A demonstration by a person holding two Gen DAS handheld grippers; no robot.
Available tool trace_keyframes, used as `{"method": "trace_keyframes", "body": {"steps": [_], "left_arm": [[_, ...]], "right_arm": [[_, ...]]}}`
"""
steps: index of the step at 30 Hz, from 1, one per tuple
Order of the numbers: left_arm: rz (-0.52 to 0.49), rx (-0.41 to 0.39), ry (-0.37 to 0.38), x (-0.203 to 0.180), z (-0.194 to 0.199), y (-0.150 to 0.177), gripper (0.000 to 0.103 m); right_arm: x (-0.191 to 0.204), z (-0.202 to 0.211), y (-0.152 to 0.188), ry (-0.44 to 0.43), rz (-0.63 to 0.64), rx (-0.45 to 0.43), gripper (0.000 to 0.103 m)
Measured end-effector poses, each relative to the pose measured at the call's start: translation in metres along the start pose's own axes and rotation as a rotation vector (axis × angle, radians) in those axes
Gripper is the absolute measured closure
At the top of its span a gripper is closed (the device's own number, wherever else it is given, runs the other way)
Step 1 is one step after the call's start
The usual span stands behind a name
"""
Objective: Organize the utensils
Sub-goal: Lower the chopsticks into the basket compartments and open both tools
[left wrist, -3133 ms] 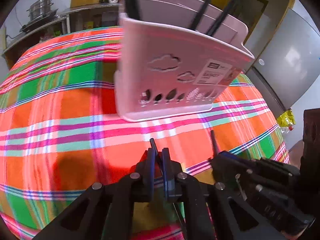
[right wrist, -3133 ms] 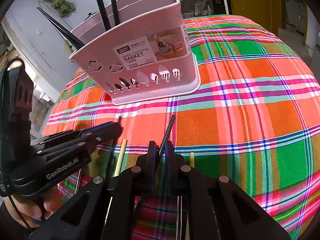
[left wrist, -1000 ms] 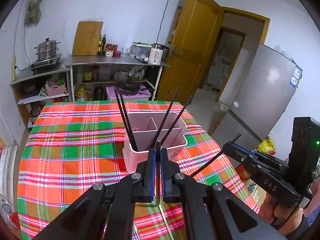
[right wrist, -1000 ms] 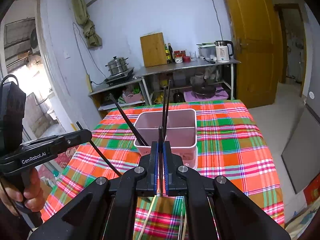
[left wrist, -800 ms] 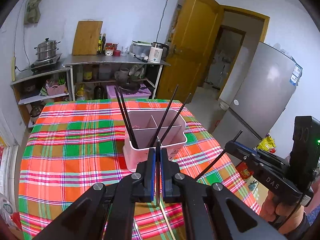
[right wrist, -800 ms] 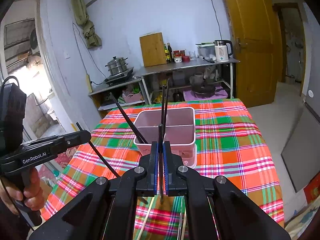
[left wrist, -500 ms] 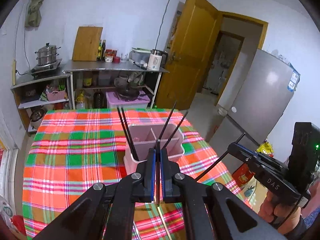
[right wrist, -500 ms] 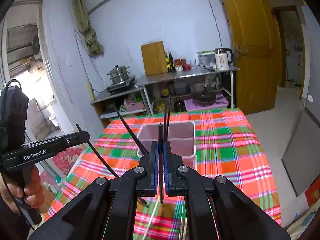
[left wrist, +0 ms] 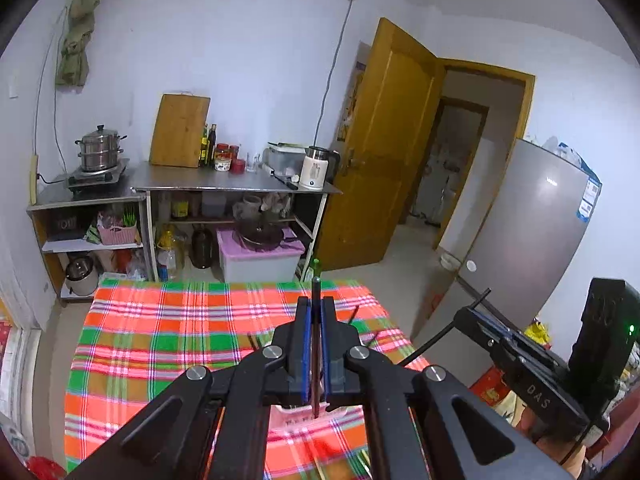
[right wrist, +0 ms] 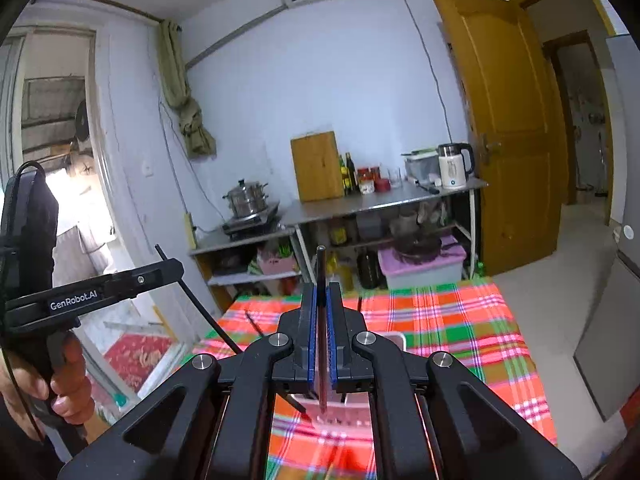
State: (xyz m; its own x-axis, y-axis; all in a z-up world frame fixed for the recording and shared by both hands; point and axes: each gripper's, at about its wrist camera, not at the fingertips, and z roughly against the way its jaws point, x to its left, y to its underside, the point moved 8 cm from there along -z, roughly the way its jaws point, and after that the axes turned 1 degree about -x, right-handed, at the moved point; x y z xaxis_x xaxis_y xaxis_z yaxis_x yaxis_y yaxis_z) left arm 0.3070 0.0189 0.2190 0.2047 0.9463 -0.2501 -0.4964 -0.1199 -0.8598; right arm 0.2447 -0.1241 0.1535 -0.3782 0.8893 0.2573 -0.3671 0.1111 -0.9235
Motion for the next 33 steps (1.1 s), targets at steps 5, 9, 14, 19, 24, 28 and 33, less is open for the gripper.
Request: {"method": "trace_keyframes", "body": {"steps": [5,9,14,19,24,28,33], "left_arm": [[-0.007,-0.018,-0.005,0.006,-0.017,-0.011,0.099],[0.008,-0.001,0.003,0.013,-0.037,-0.001,0.099],[0.022,0.036,0.0,0.025,-0.066,0.022,0.099],[0.041,0.071,0.0,0.037,-0.088,0.045,0.099],[0.036,0.113,-0.008,0.043,-0.103,0.067,0.099],[0.035,0.142,-0.021,0.046,-0.11,0.076,0.099],[0.036,0.158,-0.023,0.046,-0.114,0.08,0.099]], "right_arm": [[-0.003,-0.013,-0.004,0.005,0.0,-0.01,0.099],[-0.006,-0.026,0.006,0.019,0.005,0.004,0.099],[-0.016,-0.044,0.024,0.025,-0.009,0.034,0.099],[-0.026,-0.059,0.043,0.031,-0.029,0.07,0.099],[-0.031,-0.072,0.062,0.032,-0.031,0.115,0.099],[-0.031,-0.078,0.074,0.03,-0.027,0.149,0.099],[-0.033,-0.084,0.081,0.029,-0.031,0.177,0.099]]}}
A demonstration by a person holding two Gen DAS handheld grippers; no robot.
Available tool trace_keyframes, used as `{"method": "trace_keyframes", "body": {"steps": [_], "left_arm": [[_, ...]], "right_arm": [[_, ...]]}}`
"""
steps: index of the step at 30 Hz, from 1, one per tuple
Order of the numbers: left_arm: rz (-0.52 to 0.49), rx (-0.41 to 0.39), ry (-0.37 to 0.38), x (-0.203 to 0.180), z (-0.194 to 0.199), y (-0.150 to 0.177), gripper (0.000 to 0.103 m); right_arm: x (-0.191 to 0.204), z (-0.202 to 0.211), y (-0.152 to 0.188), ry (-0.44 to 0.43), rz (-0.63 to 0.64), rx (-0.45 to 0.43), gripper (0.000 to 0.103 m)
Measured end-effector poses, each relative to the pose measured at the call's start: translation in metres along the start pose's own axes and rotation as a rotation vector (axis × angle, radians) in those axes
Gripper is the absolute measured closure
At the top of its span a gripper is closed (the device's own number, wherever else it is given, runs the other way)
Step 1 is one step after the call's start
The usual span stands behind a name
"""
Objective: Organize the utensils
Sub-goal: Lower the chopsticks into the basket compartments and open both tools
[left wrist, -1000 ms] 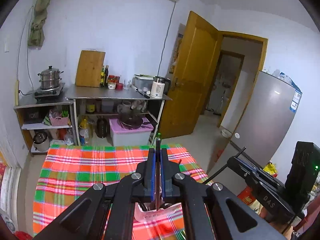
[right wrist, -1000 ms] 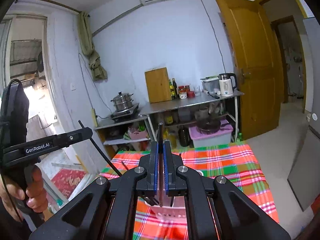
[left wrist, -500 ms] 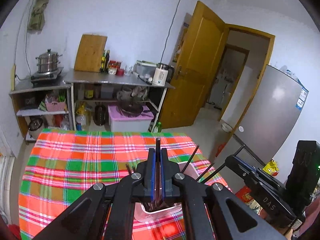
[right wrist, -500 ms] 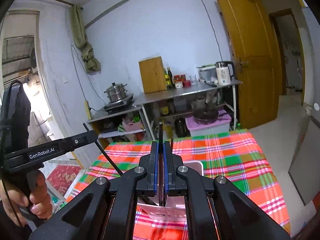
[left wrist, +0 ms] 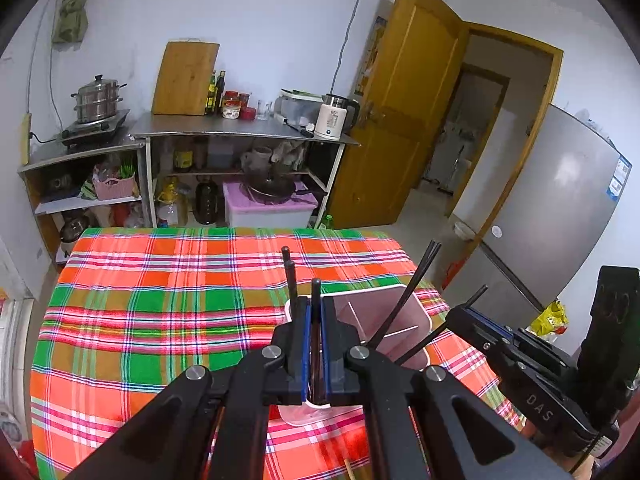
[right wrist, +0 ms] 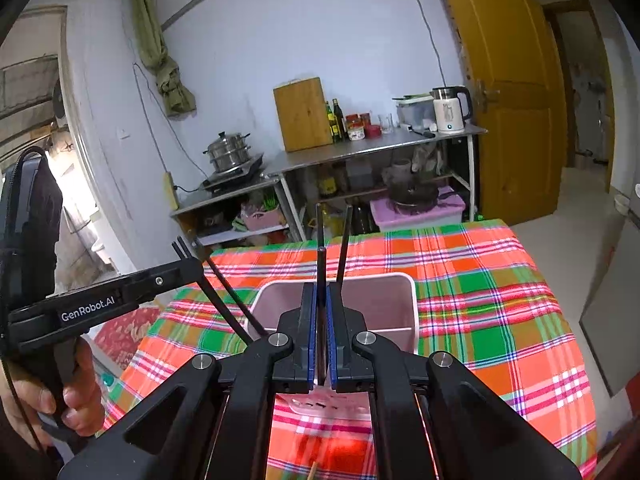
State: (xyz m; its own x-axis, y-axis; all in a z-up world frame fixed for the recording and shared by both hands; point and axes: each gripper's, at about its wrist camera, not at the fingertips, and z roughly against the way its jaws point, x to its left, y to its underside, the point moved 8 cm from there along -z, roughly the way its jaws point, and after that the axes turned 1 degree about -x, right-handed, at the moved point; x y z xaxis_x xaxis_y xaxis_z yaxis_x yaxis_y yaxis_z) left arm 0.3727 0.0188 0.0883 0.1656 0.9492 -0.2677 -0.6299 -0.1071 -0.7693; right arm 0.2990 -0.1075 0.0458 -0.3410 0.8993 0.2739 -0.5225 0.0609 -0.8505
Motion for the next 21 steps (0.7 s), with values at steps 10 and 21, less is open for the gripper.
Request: {"method": "trace_keyframes", "body": {"steps": [10,21], "left_arm": [[-0.005,-0.047,0.01,-0.01,0.028,-0.004,0.097],[-0.008,-0.089,0.016,-0.018,0.075,0.004,0.097]], "right_arm": [[0.001,0.017,-0.008,-0.005,0.011,-0.017,0.097],[0.009,0.062,-0.01,0.003,0.044,-0.052,0.094]]}}
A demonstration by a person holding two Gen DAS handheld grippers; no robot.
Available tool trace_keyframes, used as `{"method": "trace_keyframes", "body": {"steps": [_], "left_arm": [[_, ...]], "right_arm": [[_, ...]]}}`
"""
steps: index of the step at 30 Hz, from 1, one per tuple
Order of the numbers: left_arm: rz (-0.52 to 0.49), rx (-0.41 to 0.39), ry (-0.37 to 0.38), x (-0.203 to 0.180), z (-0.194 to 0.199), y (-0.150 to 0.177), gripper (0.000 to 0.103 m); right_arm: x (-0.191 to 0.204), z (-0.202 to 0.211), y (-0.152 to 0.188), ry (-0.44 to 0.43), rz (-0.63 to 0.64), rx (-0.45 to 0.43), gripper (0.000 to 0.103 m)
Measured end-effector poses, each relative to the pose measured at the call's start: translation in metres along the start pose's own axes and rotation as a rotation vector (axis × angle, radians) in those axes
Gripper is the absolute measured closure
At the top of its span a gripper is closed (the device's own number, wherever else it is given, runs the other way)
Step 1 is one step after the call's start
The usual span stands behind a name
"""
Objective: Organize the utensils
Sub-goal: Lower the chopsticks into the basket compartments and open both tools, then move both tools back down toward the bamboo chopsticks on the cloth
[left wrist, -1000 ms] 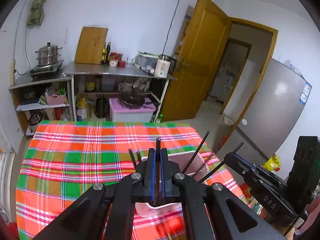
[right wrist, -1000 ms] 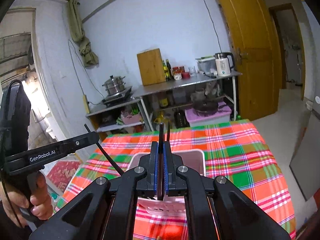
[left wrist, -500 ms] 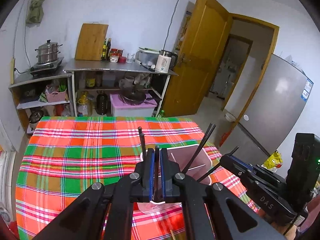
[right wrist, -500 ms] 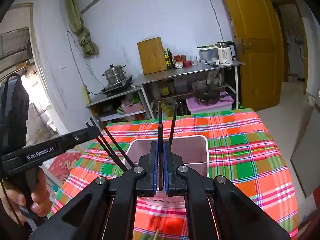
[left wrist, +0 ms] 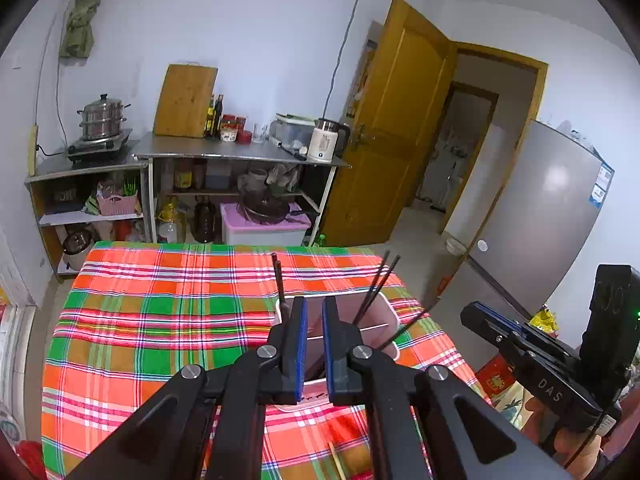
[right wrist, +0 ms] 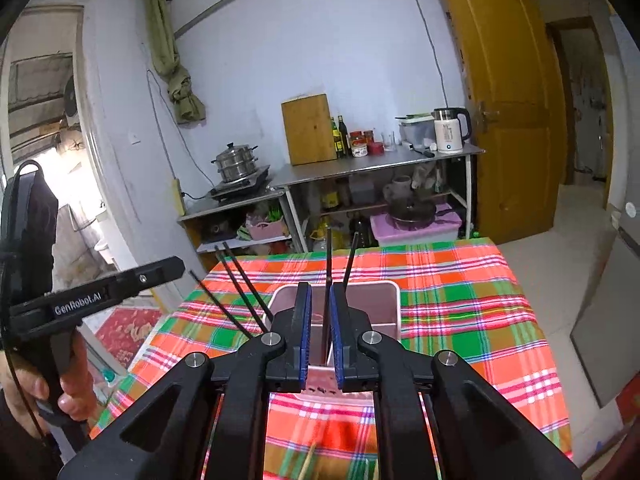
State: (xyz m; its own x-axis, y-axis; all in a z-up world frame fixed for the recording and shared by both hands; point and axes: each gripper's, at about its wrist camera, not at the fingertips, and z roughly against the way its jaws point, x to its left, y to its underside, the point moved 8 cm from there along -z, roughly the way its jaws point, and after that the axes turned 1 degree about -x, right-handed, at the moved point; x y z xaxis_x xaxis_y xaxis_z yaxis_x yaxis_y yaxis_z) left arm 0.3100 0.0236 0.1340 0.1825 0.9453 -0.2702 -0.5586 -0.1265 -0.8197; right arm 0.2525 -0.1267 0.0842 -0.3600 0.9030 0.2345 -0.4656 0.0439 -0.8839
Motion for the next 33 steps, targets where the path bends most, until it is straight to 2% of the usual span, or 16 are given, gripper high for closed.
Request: {"method": "trace_keyframes", "body": {"steps": [9,16,27,33], "left_arm": [[-0.014,-0.03,0.016,-0.017,0.042,0.022,0.097],[-0.022,-0.012,0.015,-0.023,0.064,0.067,0.097],[-0.001,0.089,-0.002,-0.007,0.062,0.15,0.097],[0.043,0.14,-0.011,0.008,0.054,0.18,0.097]], "right_arm": [[0.004,0.045,0.016,0.009,0.015,-0.028,0.094],[0.009,0.07,0.048,0.008,0.02,-0.008,0.094],[-0.002,0.077,0.104,0.007,-0.033,0.07,0.094],[-0.006,0.07,0.129,0.004,-0.06,0.119,0.094]]}}
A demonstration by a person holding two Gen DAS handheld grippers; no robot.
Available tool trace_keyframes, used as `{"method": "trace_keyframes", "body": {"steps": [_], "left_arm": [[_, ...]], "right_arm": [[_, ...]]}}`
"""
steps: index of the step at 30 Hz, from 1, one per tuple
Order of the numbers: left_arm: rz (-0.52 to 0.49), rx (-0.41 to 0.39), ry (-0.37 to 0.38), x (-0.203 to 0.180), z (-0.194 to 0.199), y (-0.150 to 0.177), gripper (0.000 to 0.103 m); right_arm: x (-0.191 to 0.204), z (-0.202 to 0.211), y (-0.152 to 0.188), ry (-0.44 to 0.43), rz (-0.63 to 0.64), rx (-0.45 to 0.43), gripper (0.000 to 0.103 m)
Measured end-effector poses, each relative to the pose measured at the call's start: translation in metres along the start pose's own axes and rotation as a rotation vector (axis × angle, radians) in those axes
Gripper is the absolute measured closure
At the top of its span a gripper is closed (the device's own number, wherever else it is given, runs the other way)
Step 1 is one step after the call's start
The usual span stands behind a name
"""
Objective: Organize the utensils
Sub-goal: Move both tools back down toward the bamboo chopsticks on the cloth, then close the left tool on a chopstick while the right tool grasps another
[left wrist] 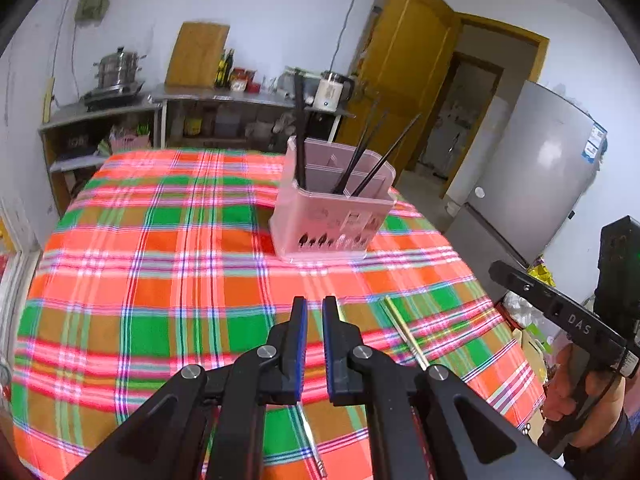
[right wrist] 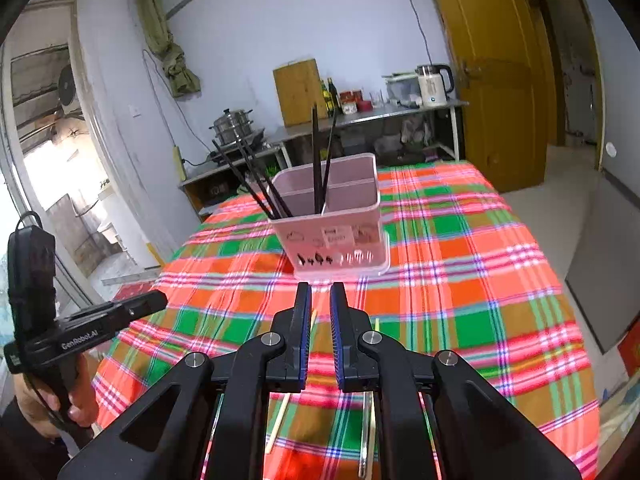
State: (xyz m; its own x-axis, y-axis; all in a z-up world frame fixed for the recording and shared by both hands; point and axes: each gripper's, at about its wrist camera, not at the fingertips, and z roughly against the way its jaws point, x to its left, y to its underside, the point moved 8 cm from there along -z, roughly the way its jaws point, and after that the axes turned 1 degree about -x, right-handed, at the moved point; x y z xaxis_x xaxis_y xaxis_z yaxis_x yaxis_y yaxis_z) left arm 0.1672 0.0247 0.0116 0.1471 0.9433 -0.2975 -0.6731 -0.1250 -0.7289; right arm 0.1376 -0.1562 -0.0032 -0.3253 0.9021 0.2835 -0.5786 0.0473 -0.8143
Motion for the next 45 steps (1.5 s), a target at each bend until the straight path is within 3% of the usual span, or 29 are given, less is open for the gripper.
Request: {"method": "trace_keyframes", "body": {"steps": [10,20,28,30,32,45], "left_arm": [[0.046,0.092,0.003,0.012,-0.027,0.039,0.097],[0.079,0.167,-0.006,0.02,-0.053,0.057,0.097],[0.073,0.224,-0.029,0.026,-0.088,0.054,0.096],[0.073,0.236,-0.042,0.029,-0.096,0.052,0.092],[0.08,0.244,-0.05,0.033,-0.104,0.051,0.081],[0.073,0.275,-0.055,0.036,-0.128,0.049,0.08]], "right_arm": [[-0.009,-0.019,0.034,-0.002,-0.007,0.08,0.094],[-0.02,-0.051,0.062,0.017,-0.009,0.17,0.094],[-0.03,-0.082,0.07,0.042,0.03,0.246,0.094],[-0.031,-0.09,0.069,0.048,0.045,0.265,0.094],[-0.031,-0.097,0.067,0.052,0.06,0.273,0.094],[-0.041,-0.133,0.068,0.079,0.085,0.34,0.094]]}}
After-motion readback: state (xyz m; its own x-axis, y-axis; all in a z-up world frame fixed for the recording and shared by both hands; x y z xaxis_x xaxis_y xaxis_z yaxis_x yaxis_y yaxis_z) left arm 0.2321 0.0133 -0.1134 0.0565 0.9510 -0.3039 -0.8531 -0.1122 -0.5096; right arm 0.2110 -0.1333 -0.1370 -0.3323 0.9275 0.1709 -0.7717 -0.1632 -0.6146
